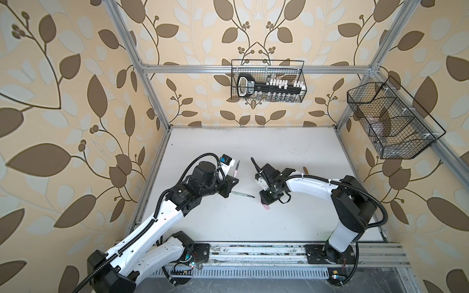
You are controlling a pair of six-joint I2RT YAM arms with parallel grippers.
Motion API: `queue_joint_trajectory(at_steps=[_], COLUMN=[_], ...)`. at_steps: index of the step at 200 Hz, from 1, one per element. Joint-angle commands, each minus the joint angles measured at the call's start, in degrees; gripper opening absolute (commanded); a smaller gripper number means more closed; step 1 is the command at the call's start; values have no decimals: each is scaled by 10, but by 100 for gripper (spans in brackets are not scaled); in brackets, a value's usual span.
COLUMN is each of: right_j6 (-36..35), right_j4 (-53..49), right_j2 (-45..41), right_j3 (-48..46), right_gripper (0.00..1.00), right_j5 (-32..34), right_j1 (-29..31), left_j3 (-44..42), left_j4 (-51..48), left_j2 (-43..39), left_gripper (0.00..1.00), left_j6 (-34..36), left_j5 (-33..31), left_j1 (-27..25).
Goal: Insert the pens into the pen caps
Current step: 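Lower the right gripper and close it on the pink cap, then lift the pink cap off the table with the right gripper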
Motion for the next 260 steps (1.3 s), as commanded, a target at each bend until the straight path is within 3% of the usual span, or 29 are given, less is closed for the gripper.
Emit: queue_joint_trajectory(at_steps=[1, 58, 138, 260], right_j6=[13, -44, -55, -62], right_j4=[0, -51, -60, -63], right_j2=[-19, 39, 70, 87], right_j3=[-8, 30, 56, 55], right_gripper=[36, 36, 35, 24], right_j5=[-24, -19, -22, -15], right_j1=[-15, 8, 4, 6], left_j3=[26, 25, 25, 26], left_j4=[0, 2, 1, 1], left_j2=[-1, 1, 0, 7], left_gripper=[0, 0, 0, 0], left_j6=[7, 7, 9, 12], left_j5=[16, 25, 28, 32], left_j1=[-5, -6, -7, -9])
